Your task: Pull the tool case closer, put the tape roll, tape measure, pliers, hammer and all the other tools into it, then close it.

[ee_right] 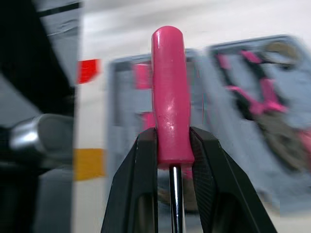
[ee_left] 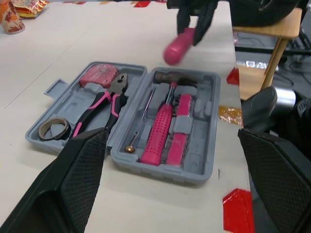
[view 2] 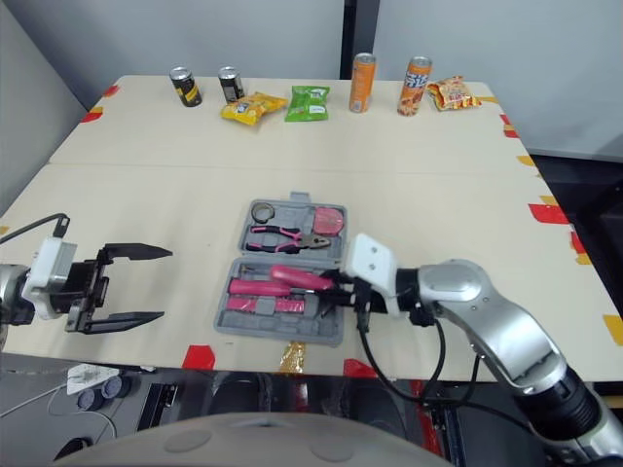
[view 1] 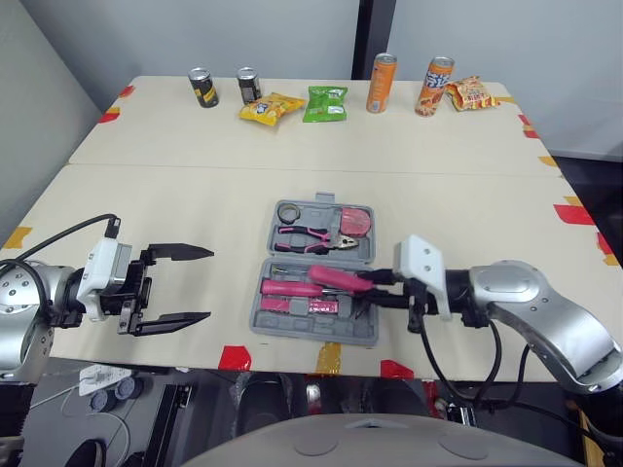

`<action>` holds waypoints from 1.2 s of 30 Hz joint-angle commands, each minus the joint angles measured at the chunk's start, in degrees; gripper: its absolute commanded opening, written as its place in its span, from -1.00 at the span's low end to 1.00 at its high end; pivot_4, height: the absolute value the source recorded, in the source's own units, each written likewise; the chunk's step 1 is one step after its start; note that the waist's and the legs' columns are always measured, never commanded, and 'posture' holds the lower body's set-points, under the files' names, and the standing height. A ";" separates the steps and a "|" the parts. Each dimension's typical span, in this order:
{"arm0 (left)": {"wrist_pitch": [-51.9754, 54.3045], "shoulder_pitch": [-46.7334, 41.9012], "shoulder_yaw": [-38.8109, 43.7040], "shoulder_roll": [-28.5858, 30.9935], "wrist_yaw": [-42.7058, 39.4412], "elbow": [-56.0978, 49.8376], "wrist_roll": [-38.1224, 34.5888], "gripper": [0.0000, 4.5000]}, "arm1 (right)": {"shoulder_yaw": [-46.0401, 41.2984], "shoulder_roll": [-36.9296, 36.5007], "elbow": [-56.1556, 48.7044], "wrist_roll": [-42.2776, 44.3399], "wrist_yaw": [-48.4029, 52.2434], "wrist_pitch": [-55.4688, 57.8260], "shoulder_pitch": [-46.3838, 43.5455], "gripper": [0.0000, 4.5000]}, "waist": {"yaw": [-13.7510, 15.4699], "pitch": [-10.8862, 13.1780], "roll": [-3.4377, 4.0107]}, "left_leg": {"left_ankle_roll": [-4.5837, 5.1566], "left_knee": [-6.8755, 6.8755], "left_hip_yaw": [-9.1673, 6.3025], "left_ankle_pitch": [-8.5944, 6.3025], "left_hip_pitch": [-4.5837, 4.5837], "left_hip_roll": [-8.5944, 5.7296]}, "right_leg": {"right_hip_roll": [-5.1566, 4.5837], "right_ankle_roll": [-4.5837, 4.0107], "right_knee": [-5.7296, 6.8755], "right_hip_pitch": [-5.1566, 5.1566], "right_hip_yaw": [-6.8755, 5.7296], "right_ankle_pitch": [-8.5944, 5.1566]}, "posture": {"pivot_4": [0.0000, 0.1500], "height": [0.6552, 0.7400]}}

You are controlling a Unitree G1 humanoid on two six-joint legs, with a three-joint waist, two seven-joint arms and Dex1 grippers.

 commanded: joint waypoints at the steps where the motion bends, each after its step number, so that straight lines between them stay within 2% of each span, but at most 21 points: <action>1: -2.47 1.10 0.65 1.01 -2.60 -0.06 -1.30 1.00 | 4.62 1.46 -1.21 -2.28 -0.43 0.15 -2.89 -0.79 | 0.02 0.00 0.00 | 0.00 0.00 0.00 0.00 0.00 0.00 | 0.00 0.00 0.01 -0.02 0.00 0.00 | 1.00 1.00; 9: -2.17 5.28 -0.65 5.74 -2.60 -0.98 -7.32 1.00 | 15.63 4.36 2.67 -10.38 -1.62 2.78 -9.96 -0.79 | -0.34 0.00 0.00 | -0.02 0.00 0.02 0.00 0.01 0.00 | 0.02 0.00 0.09 -0.07 0.03 0.00 | 1.00 1.00; 17: -3.47 5.27 -2.27 8.30 -2.60 -0.95 -9.08 1.00 | 22.74 8.19 6.07 -15.89 -3.71 6.90 -14.02 -0.79 | 0.00 -0.01 -0.01 | -0.05 0.00 0.06 0.00 0.02 0.00 | 0.02 0.00 0.11 -0.10 0.06 0.00 | 1.00 1.00; 36: -4.57 6.70 -2.49 10.99 -2.60 -1.95 -9.02 1.00 | 30.95 14.27 10.31 -21.08 -5.04 14.00 -20.27 -0.79 | -0.40 -0.04 -0.05 | -0.11 0.00 0.14 0.00 0.06 0.02 | 0.05 0.00 0.23 -0.12 0.13 0.00 | 1.00 1.00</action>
